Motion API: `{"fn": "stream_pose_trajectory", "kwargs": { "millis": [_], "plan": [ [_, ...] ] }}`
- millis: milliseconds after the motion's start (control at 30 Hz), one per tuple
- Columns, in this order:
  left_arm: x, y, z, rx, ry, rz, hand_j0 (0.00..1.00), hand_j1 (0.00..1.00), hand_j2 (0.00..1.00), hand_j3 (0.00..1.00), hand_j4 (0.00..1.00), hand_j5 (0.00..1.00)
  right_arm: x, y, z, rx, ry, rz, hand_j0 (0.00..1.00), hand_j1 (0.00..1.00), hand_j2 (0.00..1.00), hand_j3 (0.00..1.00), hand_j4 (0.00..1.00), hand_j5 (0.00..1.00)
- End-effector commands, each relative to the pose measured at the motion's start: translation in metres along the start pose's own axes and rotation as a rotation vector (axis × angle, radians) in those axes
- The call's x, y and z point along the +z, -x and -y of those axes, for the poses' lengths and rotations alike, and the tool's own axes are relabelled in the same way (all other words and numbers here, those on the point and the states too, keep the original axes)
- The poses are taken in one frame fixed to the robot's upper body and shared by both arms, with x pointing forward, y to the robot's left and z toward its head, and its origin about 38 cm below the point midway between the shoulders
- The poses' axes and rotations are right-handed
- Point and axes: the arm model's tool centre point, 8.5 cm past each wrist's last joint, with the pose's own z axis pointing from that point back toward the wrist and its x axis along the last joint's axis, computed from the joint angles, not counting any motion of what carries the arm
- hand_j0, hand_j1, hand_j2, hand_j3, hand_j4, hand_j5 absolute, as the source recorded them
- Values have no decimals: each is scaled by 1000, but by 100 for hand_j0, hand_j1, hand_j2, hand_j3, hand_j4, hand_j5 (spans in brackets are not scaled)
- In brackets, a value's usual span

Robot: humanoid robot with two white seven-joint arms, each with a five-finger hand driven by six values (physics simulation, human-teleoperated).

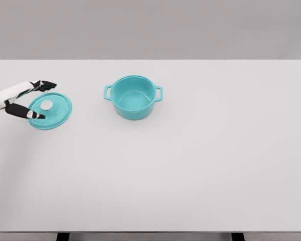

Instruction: Cover the pot with left arm

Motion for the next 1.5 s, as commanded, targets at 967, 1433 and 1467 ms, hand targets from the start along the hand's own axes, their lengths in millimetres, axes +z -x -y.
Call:
{"fn": "stream_pose_trajectory", "kwargs": {
  "millis": [967,1433,1467],
  "plan": [
    [-4,16,2,42,-12,-51,83,83,83,83,83,83,0,0,0,1,-1,0,100,100,100,100,100,100],
    [-12,21,7,48,12,-74,82,82,82,82,82,82,0,0,0,1,-1,0,100,100,100,100,100,100],
    [-13,21,8,47,15,-75,82,82,82,82,82,82,0,0,0,1,-1,0,100,100,100,100,100,100]
  ]
}}
